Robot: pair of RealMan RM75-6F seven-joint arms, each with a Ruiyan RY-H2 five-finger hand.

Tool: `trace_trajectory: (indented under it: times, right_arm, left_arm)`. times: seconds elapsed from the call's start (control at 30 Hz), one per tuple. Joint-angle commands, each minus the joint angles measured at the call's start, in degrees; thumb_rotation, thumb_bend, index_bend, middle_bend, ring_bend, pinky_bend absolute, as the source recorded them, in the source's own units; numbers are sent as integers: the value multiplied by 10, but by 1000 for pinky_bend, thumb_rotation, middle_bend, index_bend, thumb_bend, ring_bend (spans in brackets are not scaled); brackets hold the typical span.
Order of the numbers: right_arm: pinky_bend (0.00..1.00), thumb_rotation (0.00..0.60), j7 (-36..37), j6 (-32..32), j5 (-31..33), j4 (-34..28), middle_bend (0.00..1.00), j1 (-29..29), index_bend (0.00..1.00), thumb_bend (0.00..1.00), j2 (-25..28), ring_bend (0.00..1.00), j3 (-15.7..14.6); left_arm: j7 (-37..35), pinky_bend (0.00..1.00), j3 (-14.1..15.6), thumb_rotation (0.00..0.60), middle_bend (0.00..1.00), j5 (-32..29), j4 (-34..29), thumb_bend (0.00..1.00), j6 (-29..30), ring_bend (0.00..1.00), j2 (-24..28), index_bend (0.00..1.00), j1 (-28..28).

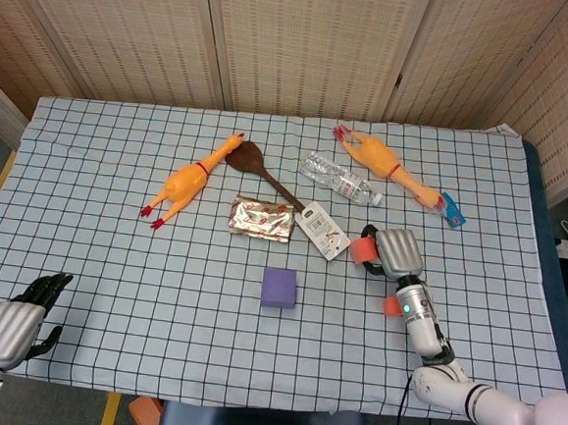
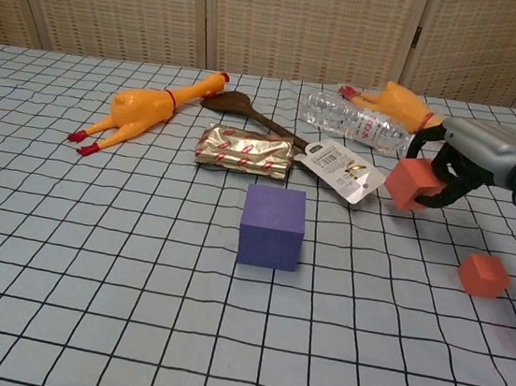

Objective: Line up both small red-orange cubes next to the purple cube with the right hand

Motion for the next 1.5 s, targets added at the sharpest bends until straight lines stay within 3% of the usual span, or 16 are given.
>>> trace_trajectory:
  times: [0.03,0.2,0.4,0.87,1.5]
  right_arm:
    - [852,600,-76,40,9,-106,842,-27,685,129,45,868,-18]
    - [852,600,-155,91,19,-175,842,-39,685,129,60,868,-22]
    - [852,600,-176,102,21,-215,842,-45,685,129,63,868,-31]
    - [852,600,-149,77,31,-157,842,-34,685,129,-21,868,-37]
    - [853,600,-163,82,70,-166,843,-31,685,129,-77,869,-24]
  left_arm:
    - [1,430,1,600,71,0,0,420,0,87,0,25,0]
    - [-1,430,0,600,71,-3,-1,419,-2,87,1,27,-1]
    - [-1,431,1,600,72,-2,-2,421,-2,87,1,28,0]
    - [-3,432,2,600,84,1,-2,421,-2,87,3,36,-1]
    - [5,432,5,600,84,2,-2,422,-10,87,1,36,-5]
